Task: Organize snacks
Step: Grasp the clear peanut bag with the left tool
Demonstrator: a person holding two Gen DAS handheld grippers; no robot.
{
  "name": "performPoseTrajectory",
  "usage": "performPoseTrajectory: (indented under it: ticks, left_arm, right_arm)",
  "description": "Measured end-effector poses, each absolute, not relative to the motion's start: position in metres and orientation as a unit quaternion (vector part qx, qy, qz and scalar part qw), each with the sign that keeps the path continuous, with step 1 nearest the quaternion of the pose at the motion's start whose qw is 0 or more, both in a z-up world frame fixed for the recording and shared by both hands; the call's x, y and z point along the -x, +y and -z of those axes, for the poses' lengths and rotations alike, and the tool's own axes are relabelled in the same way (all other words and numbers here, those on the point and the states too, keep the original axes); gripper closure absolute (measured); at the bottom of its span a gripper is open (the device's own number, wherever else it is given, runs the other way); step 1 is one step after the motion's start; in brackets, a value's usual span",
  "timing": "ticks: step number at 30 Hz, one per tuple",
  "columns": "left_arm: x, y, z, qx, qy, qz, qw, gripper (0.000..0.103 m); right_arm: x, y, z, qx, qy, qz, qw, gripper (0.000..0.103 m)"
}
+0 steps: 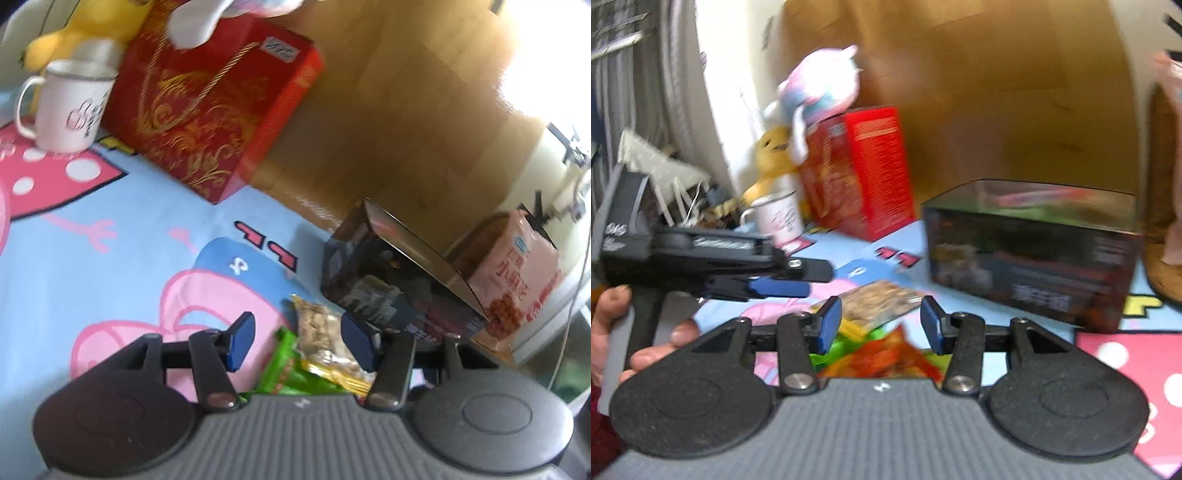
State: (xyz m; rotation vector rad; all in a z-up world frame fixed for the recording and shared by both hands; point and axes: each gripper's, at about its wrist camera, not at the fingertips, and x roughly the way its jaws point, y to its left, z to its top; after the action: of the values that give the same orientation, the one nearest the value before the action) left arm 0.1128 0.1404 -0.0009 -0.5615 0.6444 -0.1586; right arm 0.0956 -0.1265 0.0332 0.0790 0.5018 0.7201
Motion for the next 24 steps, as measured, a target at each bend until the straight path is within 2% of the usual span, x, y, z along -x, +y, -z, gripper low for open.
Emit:
performPoseTrajectory:
  ticks: [3, 6, 8, 9, 11, 12, 18, 19, 20, 24]
  left_arm:
    - [-0.119, 0.141, 0.003, 0.290, 0.308, 0.101, 0.900, 0.050]
    - [-0.131, 0.130, 0.005, 0.278, 0.316, 0.119, 0.899, 0.056]
    - [-0.142, 0.124, 0.013, 0.273, 0.330, 0.127, 0.895, 0.069]
    - [-0.147, 0.121, 0.016, 0.270, 0.342, 0.130, 0.891, 0.080]
    - [-0.146, 0.118, 0.017, 0.269, 0.343, 0.128, 0.891, 0.081]
    - [-0.144, 0.117, 0.016, 0.268, 0.340, 0.133, 0.892, 0.082]
    - [-0.132, 0.112, 0.008, 0.261, 0.327, 0.145, 0.897, 0.082]
    - [-0.130, 0.110, 0.005, 0.259, 0.320, 0.146, 0.899, 0.082]
    - [-0.127, 0.110, 0.002, 0.259, 0.315, 0.149, 0.901, 0.082]
    - [-0.117, 0.106, -0.016, 0.259, 0.289, 0.159, 0.908, 0.082]
  right_arm:
    - [-0.100, -0.107, -0.030, -0.013, 0.254, -0.358, 0.898, 0.053]
    - [-0.110, -0.089, -0.022, 0.022, 0.272, -0.352, 0.895, 0.053]
    - [-0.119, -0.082, -0.015, 0.032, 0.292, -0.346, 0.891, 0.053]
    - [-0.122, -0.082, -0.013, 0.024, 0.296, -0.348, 0.889, 0.054]
    - [-0.127, -0.084, -0.011, 0.003, 0.303, -0.353, 0.885, 0.061]
    - [-0.127, -0.084, -0.012, 0.002, 0.300, -0.350, 0.888, 0.071]
    - [-0.109, -0.085, -0.010, 0.024, 0.268, -0.338, 0.902, 0.077]
    - [-0.105, -0.084, -0.011, 0.033, 0.259, -0.335, 0.906, 0.084]
    - [-0.101, -0.084, -0.013, 0.042, 0.247, -0.328, 0.911, 0.086]
    - [-0.092, -0.090, -0.022, 0.044, 0.214, -0.322, 0.921, 0.086]
